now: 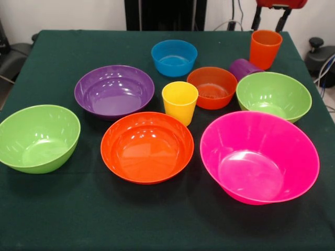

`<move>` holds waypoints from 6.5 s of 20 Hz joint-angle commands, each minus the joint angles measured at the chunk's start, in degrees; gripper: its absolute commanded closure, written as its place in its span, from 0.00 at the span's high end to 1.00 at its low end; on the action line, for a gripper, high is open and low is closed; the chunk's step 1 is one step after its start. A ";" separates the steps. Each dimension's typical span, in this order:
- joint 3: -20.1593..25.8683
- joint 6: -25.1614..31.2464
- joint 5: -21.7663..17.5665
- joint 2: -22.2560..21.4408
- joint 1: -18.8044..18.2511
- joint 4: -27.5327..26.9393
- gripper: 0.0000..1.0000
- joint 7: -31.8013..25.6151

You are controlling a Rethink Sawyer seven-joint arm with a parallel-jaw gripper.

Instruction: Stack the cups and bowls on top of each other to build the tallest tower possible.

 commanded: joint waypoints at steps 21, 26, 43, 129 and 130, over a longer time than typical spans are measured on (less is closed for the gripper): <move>3.35 11.74 1.56 4.24 0.37 -9.78 1.00 5.95; 3.34 14.19 0.97 8.58 -0.30 -16.91 1.00 5.73; 3.01 16.66 0.85 20.10 0.35 -32.88 1.00 6.15; -0.07 13.39 4.60 26.70 3.84 -38.17 1.00 6.47; -0.31 13.72 4.44 26.79 3.95 -38.46 1.00 6.46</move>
